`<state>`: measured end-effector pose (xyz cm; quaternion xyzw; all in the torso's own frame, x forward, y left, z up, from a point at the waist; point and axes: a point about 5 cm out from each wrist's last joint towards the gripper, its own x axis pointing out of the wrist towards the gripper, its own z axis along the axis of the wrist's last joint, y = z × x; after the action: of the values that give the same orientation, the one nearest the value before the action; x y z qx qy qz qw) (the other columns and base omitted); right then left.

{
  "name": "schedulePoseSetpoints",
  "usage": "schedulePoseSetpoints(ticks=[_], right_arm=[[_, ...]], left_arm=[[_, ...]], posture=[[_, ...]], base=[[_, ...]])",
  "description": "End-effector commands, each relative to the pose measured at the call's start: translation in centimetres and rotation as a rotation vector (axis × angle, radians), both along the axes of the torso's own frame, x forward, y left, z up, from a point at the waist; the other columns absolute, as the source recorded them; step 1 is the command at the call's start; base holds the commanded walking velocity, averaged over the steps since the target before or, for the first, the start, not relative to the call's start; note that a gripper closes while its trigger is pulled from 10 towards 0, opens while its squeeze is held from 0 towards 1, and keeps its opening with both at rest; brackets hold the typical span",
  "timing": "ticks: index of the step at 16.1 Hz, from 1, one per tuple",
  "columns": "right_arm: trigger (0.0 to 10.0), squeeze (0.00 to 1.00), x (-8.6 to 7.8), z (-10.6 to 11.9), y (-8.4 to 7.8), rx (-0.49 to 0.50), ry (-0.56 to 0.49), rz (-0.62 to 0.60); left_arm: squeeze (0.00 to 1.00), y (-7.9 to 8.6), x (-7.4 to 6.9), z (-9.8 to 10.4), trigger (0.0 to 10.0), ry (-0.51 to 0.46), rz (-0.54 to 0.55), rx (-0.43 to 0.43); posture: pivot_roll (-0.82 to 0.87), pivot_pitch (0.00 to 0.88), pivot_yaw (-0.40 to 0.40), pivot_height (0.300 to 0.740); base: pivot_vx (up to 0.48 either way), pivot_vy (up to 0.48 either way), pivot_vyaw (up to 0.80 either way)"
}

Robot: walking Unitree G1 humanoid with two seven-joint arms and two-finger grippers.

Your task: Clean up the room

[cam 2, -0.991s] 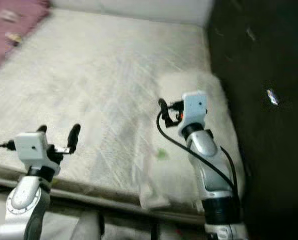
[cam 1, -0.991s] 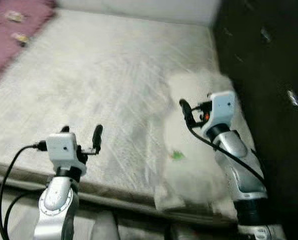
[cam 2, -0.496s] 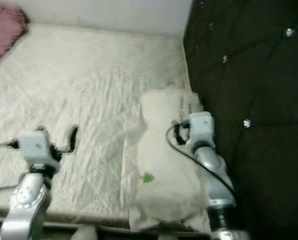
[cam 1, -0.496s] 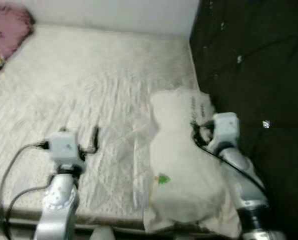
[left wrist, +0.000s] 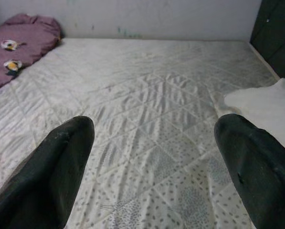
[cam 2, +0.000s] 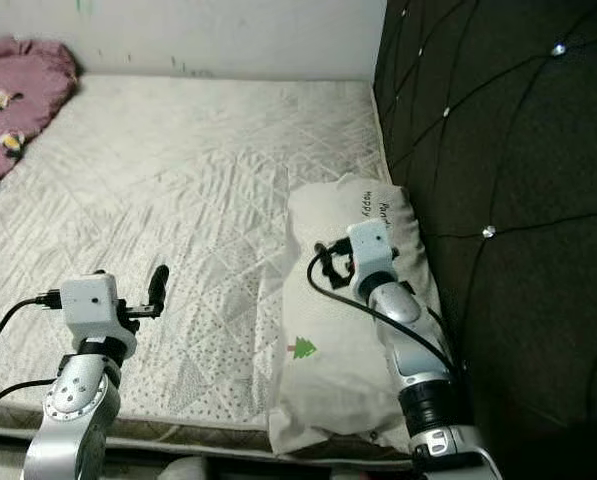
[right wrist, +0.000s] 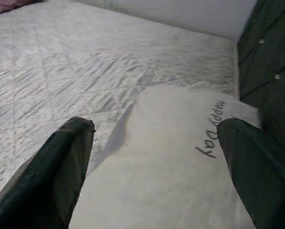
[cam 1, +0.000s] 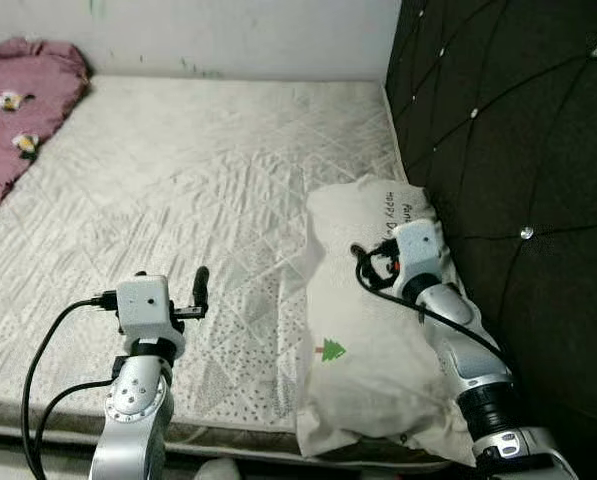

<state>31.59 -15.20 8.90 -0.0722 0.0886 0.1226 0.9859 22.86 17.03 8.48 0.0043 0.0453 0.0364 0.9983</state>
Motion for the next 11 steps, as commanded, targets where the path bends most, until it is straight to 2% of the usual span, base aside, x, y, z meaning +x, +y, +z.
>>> schedulePoseSetpoints(ticks=[1,2,4,5,6,9,11], right_arm=[[10.0,0.00,-0.2,0.2,-0.2,0.051,-0.021,-0.053],[10.0,0.00,-0.6,-0.1,-0.6,0.062,-0.037,-0.096],[10.0,0.00,-2.3,-0.2,-2.1,0.117,-0.112,-0.207],[10.0,0.00,-2.7,0.3,-2.6,0.103,-0.140,-0.203],[10.0,0.00,-4.6,0.3,-3.6,0.020,-0.146,-0.151],[10.0,0.00,-7.1,-1.4,-5.3,-0.004,-0.057,-0.157],[10.0,0.00,-7.2,-1.5,-5.1,0.004,-0.063,-0.155]], left_arm=[[0.00,0.5,0.0,0.7,10.0,-0.045,0.032,0.028],[0.00,0.7,0.1,1.0,10.0,-0.054,0.052,0.041],[0.00,2.1,-0.2,1.5,10.0,-0.062,0.098,0.047],[0.00,2.5,-0.6,1.3,10.0,-0.055,0.101,0.062],[0.00,2.8,-1.3,0.5,10.0,-0.019,0.110,0.059],[0.00,2.3,-1.3,0.2,10.0,-0.014,0.100,0.047],[0.00,1.7,-1.2,0.1,10.0,-0.013,0.097,0.031]], posture=[[0.03,0.000,-0.008,0.740],[0.04,0.000,-0.016,0.740],[0.05,0.000,-0.020,0.740],[0.04,0.000,-0.014,0.740],[0.02,0.000,-0.013,0.740],[0.02,0.000,-0.020,0.740],[0.02,0.000,-0.020,0.740]], base=[[0.000,0.000,0.00],[0.000,0.000,0.00],[0.000,0.000,0.00],[0.000,0.000,0.00],[0.000,0.000,0.00],[0.000,0.000,0.00],[0.000,0.000,0.00]])
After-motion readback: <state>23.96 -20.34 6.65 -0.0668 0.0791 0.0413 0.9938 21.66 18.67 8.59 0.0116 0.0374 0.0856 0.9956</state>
